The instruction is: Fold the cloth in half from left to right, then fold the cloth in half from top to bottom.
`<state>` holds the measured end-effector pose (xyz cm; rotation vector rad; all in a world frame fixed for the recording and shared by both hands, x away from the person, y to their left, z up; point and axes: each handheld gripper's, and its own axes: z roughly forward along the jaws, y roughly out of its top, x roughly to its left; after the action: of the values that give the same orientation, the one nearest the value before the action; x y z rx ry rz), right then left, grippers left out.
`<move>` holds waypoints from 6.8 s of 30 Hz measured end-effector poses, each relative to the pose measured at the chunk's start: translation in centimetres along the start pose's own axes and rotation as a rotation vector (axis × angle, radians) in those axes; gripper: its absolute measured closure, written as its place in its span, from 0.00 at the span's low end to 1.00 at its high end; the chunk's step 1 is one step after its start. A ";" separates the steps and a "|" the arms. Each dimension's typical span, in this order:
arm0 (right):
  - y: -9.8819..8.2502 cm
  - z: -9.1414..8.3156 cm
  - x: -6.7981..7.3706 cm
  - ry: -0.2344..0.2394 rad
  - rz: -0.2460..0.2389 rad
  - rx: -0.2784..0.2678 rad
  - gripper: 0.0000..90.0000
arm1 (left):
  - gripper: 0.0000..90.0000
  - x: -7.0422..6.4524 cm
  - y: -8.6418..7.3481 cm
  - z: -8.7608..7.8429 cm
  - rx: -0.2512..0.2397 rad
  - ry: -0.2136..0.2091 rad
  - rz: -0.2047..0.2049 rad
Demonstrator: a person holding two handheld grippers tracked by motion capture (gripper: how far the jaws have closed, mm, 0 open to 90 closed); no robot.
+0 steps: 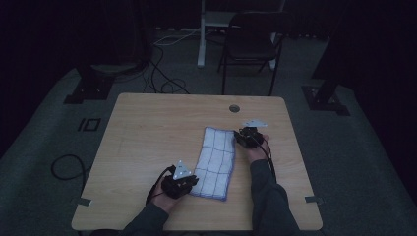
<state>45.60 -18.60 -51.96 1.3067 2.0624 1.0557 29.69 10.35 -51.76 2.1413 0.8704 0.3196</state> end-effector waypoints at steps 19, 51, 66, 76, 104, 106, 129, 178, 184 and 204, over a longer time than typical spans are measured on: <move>-0.4 -0.2 0.3 0.084 0.011 0.005 0.71 | 0.82 4.8 3.6 2.9 -0.088 0.021 -0.065; -0.6 0.8 -0.2 0.106 0.054 0.039 0.65 | 0.68 9.3 8.5 9.5 -0.051 0.104 -0.118; -0.5 2.2 -0.4 0.069 0.083 0.089 0.60 | 0.64 10.6 9.5 12.8 0.034 0.142 -0.199; -0.6 2.8 0.4 0.062 0.052 0.124 0.66 | 0.58 10.4 10.0 13.5 0.054 0.175 -0.141; 0.5 3.8 0.3 0.096 0.101 0.141 0.96 | 0.96 10.0 10.6 13.2 0.110 0.141 -0.218; 0.6 3.8 0.3 0.096 0.100 0.139 0.96 | 0.96 10.1 10.6 13.1 0.108 0.140 -0.223; 2.3 2.7 0.0 0.144 0.123 0.056 0.96 | 0.96 10.7 11.6 10.9 0.034 0.127 -0.243; 2.6 -3.1 1.8 0.234 0.062 -0.119 0.97 | 0.96 8.7 11.5 5.1 -0.123 0.089 -0.165; 2.4 -4.0 2.5 0.246 0.038 -0.132 0.97 | 0.96 8.2 10.8 4.2 -0.145 0.081 -0.163; 0.9 -7.0 4.0 0.277 -0.014 -0.162 0.97 | 0.96 6.3 8.4 2.1 -0.185 0.052 -0.150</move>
<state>39.24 -17.27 -47.10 1.1163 2.1232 1.4340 39.34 9.54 -47.20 1.8933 0.9864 0.3658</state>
